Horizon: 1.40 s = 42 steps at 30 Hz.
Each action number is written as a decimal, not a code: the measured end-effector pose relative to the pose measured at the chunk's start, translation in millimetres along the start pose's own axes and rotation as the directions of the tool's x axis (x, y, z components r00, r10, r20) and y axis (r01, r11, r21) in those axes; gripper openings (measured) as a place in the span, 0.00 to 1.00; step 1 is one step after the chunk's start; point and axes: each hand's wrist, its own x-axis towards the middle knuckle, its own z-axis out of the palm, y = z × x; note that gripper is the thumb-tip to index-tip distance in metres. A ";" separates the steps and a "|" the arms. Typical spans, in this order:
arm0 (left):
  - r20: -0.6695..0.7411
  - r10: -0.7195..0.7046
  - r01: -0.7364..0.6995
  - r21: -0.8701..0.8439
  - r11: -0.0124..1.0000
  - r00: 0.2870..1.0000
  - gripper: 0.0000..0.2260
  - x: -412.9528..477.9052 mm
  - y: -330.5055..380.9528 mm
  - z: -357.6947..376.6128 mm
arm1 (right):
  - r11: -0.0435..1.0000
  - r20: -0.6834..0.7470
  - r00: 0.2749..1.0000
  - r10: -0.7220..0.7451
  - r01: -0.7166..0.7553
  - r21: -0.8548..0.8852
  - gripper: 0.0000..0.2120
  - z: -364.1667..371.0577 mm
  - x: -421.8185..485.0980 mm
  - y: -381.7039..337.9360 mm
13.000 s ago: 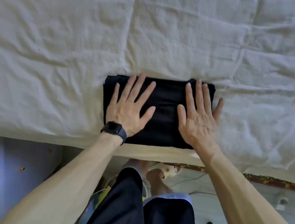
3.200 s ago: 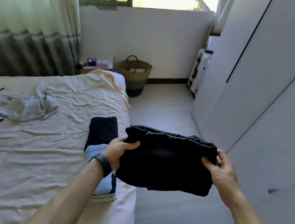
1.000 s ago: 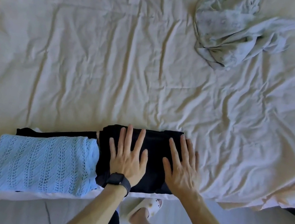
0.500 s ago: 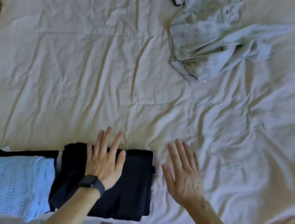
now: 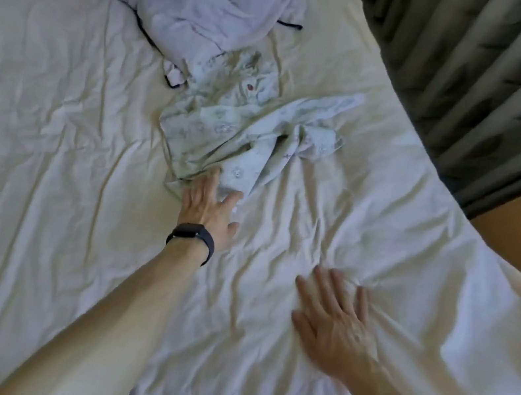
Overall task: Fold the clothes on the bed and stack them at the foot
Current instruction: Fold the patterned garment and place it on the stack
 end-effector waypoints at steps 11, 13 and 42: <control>0.159 -0.023 0.159 -0.944 0.288 0.987 0.13 -56.8 3.4 -164.7 | 0.716 0.083 0.978 0.191 -0.197 0.670 0.56 -125.4 -28.9 -70.4; 0.115 0.048 0.108 -0.987 0.123 0.992 0.12 -84.9 7.5 -228.4 | 0.605 -0.010 0.984 0.177 -0.100 0.790 0.59 -175.8 -42.9 -105.6; -0.264 -0.065 -0.174 -0.782 0.599 0.962 0.08 -207.6 -3.5 -428.0 | 0.733 -0.716 0.579 0.390 0.276 0.622 0.05 -595.3 -227.9 -76.5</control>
